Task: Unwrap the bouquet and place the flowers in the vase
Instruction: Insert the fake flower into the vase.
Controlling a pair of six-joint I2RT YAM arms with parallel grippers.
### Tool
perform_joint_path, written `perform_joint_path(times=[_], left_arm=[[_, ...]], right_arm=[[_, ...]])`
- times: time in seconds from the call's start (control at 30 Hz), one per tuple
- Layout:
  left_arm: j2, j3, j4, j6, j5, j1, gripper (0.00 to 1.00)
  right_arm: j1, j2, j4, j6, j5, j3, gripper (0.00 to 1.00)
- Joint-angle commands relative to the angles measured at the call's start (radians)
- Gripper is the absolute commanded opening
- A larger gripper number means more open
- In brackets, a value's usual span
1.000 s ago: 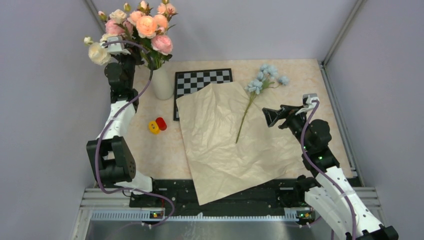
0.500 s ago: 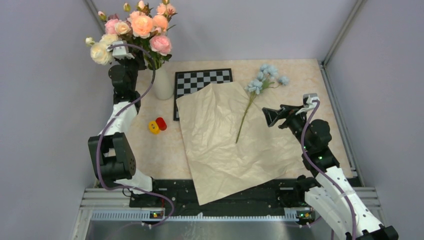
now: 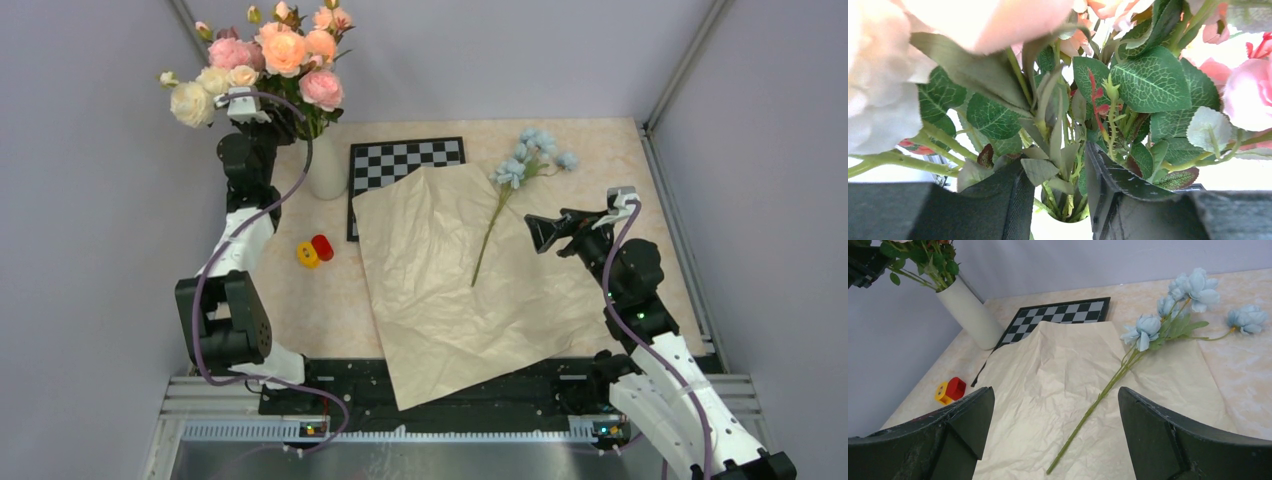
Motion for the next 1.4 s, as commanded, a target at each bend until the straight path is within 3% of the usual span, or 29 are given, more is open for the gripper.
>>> perform_joint_path(times=[0.0, 0.53, 1.07, 1.37], left_arm=[[-0.068, -0.012, 0.014, 0.019, 0.026, 0.004, 0.47], [-0.154, -0.024, -0.062, 0.016, 0.054, -0.011, 0.69], [-0.294, -0.105, -0.178, -0.089, 0.075, -0.015, 0.98], [-0.416, -0.126, -0.427, -0.178, 0.093, -0.014, 0.99]], right_arm=[[-0.013, -0.004, 0.044, 0.009, -0.014, 0.001, 0.96], [-0.013, -0.035, 0.027, 0.013, -0.018, -0.008, 0.96], [-0.013, -0.063, -0.007, 0.001, -0.018, -0.005, 0.96], [-0.013, -0.045, -0.019, 0.009, -0.024, 0.007, 0.96]])
